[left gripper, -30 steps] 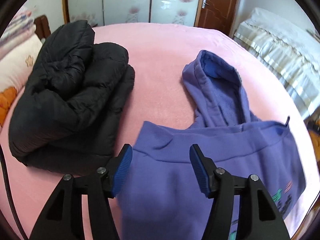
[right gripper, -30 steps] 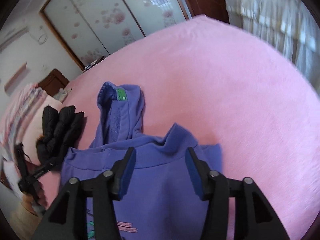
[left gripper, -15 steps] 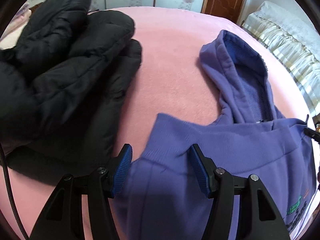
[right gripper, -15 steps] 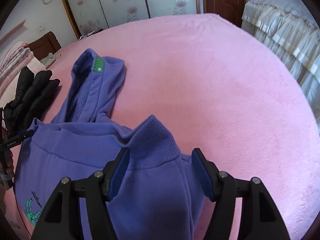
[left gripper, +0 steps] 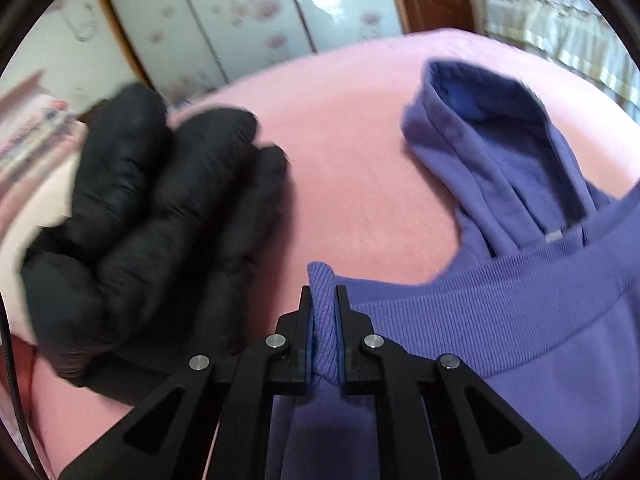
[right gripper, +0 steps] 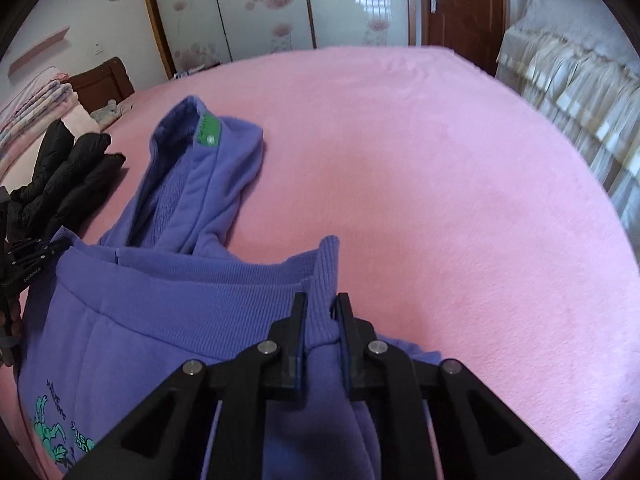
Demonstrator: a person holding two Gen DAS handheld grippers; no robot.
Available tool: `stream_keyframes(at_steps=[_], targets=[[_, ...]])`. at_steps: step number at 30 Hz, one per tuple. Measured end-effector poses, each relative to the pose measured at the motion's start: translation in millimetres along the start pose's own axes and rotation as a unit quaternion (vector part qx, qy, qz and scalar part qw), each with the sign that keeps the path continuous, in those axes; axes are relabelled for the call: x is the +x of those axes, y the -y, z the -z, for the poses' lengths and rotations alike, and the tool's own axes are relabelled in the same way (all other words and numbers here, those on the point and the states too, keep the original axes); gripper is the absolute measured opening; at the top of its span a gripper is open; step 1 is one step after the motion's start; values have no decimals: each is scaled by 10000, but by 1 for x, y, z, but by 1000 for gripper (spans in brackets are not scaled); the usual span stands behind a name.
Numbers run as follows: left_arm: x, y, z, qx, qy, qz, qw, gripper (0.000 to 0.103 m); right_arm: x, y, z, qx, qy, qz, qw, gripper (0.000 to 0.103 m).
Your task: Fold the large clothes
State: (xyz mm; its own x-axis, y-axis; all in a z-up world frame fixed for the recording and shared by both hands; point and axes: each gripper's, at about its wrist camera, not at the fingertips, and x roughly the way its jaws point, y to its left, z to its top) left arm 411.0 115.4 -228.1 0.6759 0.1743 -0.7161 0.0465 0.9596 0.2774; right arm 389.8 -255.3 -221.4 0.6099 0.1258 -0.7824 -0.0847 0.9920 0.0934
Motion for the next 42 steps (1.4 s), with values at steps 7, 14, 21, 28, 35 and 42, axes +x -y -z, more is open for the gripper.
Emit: stream_keyframes(at_steps=[7, 14, 21, 28, 35, 42], targets=[[6, -13, -12, -557, 18, -552, 9969, 6, -12, 16, -17, 620, 403, 72, 9972, 12], [63, 6, 10, -451, -410, -896, 9941, 6, 48, 19, -2, 694, -314, 512, 9958, 12], [85, 20, 11, -154, -628, -1022, 9927, 6, 56, 23, 0, 724, -381, 529, 9952, 13], [68, 16, 3, -223, -453, -771, 9957, 37, 41, 19, -3, 772, -391, 541, 9948, 35], [33, 37, 11, 413, -133, -553, 9975, 69, 21, 13, -11, 616, -327, 608, 9957, 39], [-5, 51, -17, 186, 293, -45, 9994, 69, 10, 15, -18, 885, -207, 464, 9948, 39]])
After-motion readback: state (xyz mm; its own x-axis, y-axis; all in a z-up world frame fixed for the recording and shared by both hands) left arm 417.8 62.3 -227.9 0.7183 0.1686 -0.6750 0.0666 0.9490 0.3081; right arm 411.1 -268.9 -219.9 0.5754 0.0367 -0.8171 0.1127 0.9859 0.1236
